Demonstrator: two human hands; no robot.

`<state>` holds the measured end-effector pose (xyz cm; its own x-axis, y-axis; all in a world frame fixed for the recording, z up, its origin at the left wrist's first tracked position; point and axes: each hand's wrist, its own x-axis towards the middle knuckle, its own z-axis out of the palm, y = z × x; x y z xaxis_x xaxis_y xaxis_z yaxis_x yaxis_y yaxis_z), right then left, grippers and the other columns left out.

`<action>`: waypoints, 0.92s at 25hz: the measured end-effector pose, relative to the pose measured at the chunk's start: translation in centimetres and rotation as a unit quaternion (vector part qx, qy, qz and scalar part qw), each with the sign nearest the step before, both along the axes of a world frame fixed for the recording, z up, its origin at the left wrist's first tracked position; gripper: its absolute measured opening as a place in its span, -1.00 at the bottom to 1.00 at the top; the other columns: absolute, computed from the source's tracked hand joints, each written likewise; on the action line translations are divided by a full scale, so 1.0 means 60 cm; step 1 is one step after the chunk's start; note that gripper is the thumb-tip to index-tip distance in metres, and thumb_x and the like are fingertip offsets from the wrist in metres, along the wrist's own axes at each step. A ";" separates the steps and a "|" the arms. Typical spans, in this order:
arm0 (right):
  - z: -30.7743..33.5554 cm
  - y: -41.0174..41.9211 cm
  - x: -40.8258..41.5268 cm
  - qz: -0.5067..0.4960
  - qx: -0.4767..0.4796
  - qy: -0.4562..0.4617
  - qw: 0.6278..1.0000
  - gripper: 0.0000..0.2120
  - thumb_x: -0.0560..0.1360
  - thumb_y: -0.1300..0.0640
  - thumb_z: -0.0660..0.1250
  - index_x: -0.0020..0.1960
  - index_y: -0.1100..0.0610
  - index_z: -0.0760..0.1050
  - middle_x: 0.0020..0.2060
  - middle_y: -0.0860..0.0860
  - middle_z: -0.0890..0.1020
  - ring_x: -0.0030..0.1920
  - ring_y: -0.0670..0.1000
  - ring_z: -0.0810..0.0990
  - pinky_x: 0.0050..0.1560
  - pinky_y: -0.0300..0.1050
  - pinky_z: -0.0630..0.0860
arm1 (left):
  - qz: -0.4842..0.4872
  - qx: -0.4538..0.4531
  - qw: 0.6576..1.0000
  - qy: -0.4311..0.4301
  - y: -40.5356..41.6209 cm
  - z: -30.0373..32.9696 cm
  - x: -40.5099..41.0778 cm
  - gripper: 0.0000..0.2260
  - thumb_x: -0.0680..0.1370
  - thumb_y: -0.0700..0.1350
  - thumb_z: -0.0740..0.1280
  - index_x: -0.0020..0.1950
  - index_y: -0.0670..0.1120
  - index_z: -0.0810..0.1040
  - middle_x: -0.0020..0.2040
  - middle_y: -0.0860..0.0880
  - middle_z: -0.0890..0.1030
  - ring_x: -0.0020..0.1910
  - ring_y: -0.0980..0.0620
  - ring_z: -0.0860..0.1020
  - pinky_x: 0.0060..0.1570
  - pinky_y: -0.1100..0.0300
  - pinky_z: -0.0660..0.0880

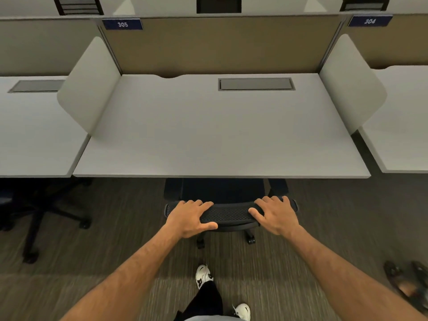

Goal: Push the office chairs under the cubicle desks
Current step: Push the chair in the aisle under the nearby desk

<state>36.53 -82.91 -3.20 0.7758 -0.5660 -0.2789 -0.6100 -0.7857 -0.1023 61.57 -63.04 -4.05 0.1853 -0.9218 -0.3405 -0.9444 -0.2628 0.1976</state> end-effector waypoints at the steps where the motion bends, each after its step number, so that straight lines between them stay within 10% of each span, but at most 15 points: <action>1: -0.001 -0.004 0.007 -0.003 -0.001 -0.002 1.000 -0.26 0.55 -0.45 -0.26 0.35 -0.09 0.46 0.22 -0.06 0.61 0.23 0.03 0.55 0.37 0.26 0.34 | 0.000 -0.003 1.000 -0.002 -0.005 -0.001 0.007 -0.16 0.46 0.61 -0.06 0.60 0.13 0.20 0.35 0.06 0.52 0.26 0.02 0.51 0.31 -0.04 0.41; 23: -0.021 -0.085 0.151 -0.043 0.007 -0.003 0.999 -0.24 0.54 -0.46 -0.22 0.36 -0.07 0.49 0.26 -0.04 0.60 0.29 0.06 0.52 0.41 0.27 0.30 | -0.020 -0.016 1.000 -0.009 -0.104 -0.018 0.167 -0.15 0.44 0.62 -0.03 0.58 0.14 0.24 0.32 0.07 0.56 0.22 0.03 0.53 0.27 -0.03 0.43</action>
<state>45.59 -88.03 -4.47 0.7263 -0.6262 -0.2834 -0.6743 -0.7292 -0.1166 71.60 -69.27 -5.16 0.1542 -0.9391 -0.3071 -0.9577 -0.2185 0.1875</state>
